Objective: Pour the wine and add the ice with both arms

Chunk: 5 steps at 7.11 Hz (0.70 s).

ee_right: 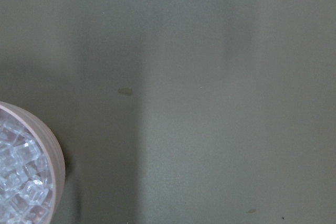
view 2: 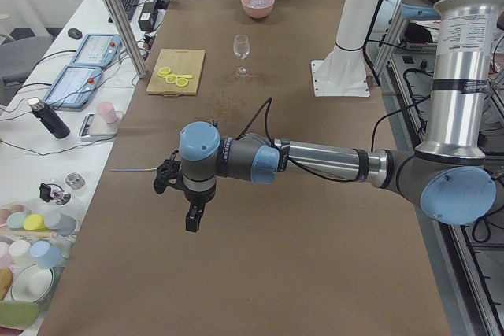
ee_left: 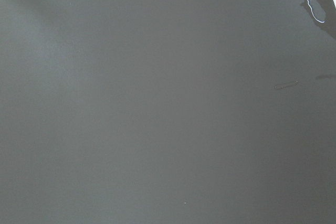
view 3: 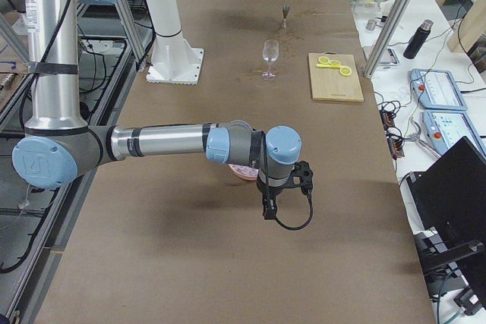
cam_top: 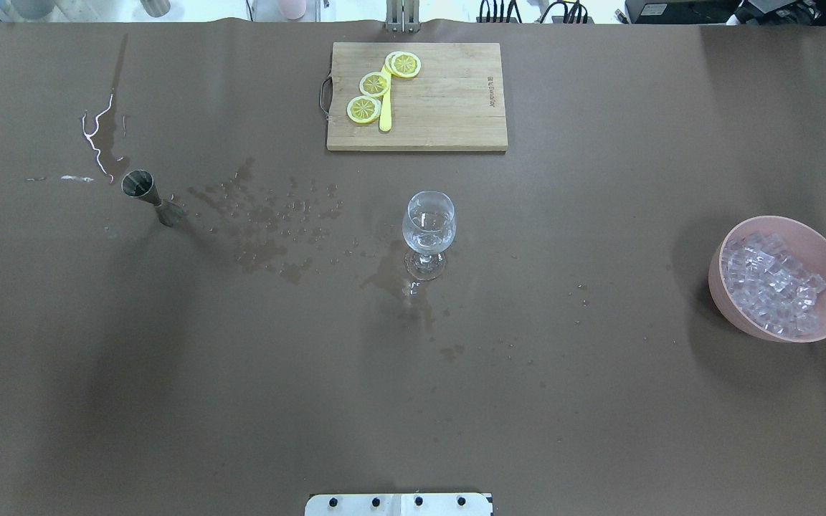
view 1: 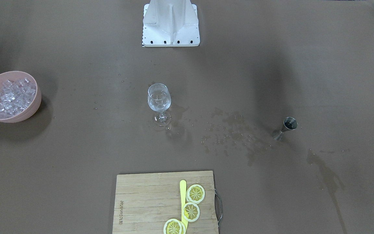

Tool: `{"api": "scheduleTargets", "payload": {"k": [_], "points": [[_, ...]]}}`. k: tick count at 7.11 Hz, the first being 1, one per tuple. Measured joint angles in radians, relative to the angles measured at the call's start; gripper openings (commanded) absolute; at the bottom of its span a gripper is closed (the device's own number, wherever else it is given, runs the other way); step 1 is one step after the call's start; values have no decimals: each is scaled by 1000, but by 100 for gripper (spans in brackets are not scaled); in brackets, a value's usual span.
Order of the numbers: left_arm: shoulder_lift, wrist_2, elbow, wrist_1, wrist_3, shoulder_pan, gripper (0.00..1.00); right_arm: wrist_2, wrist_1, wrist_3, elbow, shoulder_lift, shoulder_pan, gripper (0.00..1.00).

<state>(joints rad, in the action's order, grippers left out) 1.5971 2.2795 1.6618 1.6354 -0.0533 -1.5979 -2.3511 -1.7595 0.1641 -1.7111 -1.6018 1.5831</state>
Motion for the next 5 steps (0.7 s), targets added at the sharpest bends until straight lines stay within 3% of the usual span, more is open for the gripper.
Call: {"api": "scheduleTargets", "payload": {"k": [5], "points": [[20, -4, 5, 5, -2, 60, 98, -1, 0, -1, -1, 4, 0, 100]]}}
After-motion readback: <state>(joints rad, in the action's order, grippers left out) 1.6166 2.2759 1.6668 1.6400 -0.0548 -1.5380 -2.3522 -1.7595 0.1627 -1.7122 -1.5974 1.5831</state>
